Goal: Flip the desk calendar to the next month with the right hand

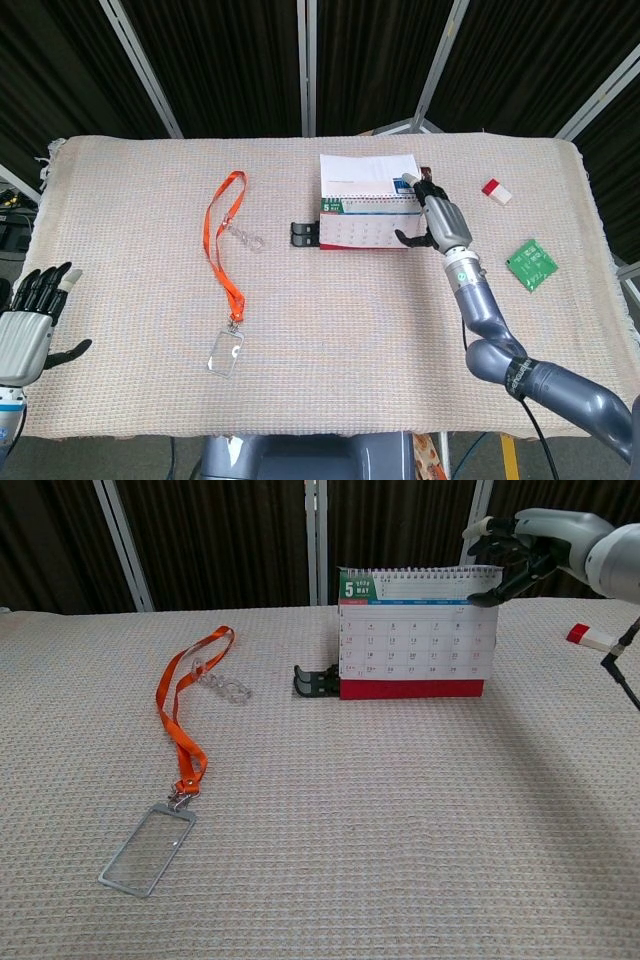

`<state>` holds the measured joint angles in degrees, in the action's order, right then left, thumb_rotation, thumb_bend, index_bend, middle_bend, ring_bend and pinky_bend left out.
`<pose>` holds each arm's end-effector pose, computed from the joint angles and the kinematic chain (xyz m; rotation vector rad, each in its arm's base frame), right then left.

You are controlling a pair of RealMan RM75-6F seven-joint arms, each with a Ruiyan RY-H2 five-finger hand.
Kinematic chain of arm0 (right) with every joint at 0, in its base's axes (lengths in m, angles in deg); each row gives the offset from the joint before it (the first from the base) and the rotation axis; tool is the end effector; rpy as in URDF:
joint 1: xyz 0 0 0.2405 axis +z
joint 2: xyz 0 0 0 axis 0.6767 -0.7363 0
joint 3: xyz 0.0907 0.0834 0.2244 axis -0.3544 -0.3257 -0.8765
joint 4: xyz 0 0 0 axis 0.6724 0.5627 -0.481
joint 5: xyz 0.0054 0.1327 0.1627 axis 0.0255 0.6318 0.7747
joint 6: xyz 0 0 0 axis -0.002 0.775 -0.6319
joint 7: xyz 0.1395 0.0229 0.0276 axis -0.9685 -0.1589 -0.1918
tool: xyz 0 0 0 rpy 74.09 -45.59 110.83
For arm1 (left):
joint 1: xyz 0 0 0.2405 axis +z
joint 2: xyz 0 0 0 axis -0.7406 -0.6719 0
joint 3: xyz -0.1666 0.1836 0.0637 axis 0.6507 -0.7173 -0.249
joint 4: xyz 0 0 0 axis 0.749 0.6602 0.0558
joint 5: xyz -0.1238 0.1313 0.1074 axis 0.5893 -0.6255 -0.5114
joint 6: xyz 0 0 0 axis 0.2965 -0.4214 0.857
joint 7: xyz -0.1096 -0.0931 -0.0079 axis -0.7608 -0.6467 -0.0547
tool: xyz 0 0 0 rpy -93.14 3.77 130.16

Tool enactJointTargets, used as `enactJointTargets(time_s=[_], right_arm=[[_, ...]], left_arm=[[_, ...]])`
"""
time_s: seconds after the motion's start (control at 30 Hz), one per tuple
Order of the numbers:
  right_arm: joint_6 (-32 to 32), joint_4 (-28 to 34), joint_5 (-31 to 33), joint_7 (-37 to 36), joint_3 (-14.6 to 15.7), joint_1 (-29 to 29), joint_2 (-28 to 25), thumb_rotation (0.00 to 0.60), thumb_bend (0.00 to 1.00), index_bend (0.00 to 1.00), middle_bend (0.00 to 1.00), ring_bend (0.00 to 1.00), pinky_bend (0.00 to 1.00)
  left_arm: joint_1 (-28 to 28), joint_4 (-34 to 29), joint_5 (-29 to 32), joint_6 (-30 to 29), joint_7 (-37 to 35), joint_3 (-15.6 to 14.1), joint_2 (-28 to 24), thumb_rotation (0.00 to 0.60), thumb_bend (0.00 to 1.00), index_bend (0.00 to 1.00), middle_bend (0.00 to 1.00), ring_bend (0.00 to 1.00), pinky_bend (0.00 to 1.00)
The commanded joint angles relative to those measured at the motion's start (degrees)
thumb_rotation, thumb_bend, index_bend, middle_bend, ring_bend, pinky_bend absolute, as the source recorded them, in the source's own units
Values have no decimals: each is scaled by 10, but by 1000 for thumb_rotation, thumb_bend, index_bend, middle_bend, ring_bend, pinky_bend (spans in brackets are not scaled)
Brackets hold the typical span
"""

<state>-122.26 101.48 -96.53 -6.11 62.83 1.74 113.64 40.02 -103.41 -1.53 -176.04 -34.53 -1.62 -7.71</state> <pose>-0.1594 -0.4299 0.0601 1.4005 -1.3091 1.2123 -0.3021 0.1926 0.1427 -1.4871 -0.8025 -0.9745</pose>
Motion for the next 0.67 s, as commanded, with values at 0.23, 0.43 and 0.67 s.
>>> enactJointTargets(time_s=[0.23, 0.43, 0.67], right_arm=[[-212, 120, -223, -33, 94, -123, -90, 600, 243, 8, 20, 0, 0], [-287, 145, -288, -12, 165, -196, -124, 600, 243, 2, 0, 0, 0], [-364, 98, -339, 29, 238, -276, -121, 600, 242, 0, 0, 0, 0]], left_arm=[[0, 4, -2, 0, 7, -2, 3, 600, 92, 0, 0, 0, 0], [0, 6, -9, 2, 29, -8, 10, 600, 92, 0, 0, 0, 0], [7, 8, -21, -5, 51, -18, 19, 600, 92, 0, 0, 0, 0]])
